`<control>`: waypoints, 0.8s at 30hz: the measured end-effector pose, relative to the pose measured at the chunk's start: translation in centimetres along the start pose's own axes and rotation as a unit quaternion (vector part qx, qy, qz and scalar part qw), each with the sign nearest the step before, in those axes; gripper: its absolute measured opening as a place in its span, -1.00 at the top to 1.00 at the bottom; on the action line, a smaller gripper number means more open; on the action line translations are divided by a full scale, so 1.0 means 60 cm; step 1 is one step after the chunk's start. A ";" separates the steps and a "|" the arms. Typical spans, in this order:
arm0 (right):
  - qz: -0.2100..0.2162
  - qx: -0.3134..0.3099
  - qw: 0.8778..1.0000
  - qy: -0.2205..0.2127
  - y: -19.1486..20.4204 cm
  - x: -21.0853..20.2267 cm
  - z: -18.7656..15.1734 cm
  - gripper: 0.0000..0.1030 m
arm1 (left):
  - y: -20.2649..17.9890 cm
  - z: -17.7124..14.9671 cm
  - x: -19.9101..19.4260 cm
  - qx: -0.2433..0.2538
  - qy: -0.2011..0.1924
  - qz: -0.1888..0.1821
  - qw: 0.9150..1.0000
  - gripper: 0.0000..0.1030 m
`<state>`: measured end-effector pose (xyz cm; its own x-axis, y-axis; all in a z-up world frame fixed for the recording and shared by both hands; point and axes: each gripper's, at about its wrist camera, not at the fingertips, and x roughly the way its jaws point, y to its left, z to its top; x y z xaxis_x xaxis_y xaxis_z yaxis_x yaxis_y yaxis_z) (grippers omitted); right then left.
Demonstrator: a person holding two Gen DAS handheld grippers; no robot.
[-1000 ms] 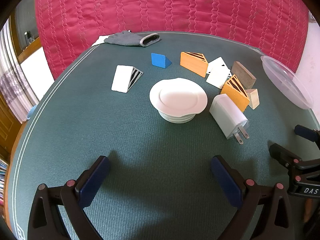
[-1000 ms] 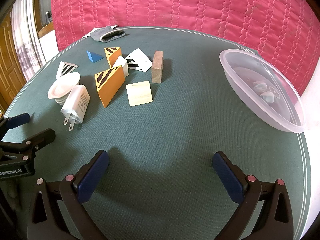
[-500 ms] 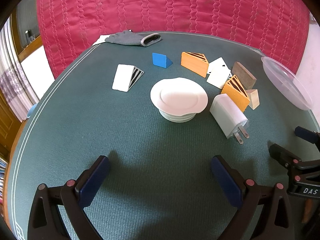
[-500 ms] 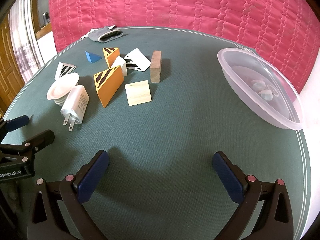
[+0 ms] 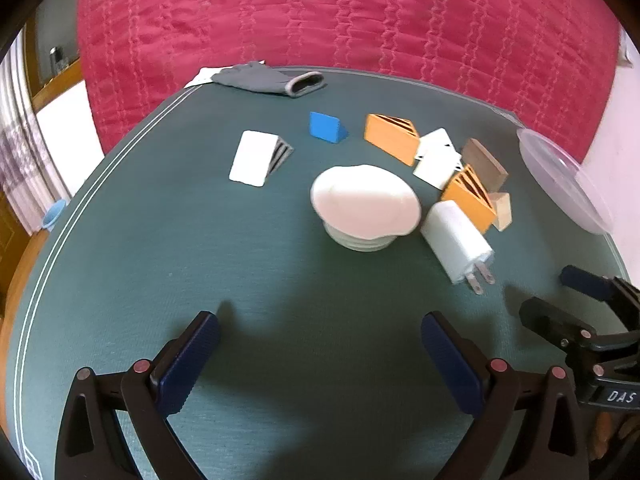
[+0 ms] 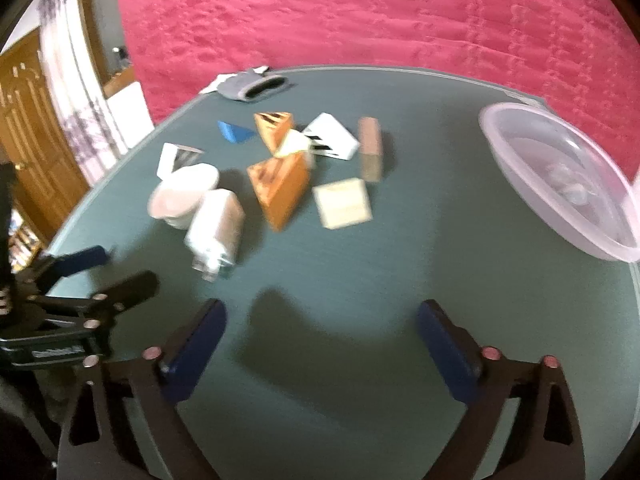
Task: Organize rigid objects
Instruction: 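Grasp the white charger plug with the right tool while the left tool grasps the white plate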
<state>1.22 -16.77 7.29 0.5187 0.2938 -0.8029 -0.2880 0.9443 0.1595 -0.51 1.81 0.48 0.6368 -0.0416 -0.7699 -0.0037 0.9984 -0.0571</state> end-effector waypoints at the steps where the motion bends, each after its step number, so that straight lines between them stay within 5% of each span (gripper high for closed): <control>1: 0.008 0.000 1.000 -0.001 0.004 0.000 0.003 -0.71 | 0.004 0.000 0.000 -0.002 0.001 0.006 1.000 -0.99; 12: 0.081 -0.030 0.996 0.000 0.068 0.026 0.041 -0.19 | 0.059 0.002 -0.005 -0.037 -0.004 0.032 0.999 -0.99; 20: 0.076 -0.045 0.996 0.012 0.088 0.063 0.062 0.18 | 0.064 0.004 -0.003 -0.039 -0.002 0.030 0.999 -0.99; 24: 0.066 -0.041 0.997 0.011 0.083 0.066 0.062 0.51 | 0.063 0.004 -0.003 -0.039 -0.001 0.032 0.999 -0.99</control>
<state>4.82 -10.34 7.02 0.4534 0.4111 -0.7908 -0.4188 0.8815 0.2181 -0.46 5.62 0.54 0.6346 0.0226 -0.7725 -0.1041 0.9930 -0.0566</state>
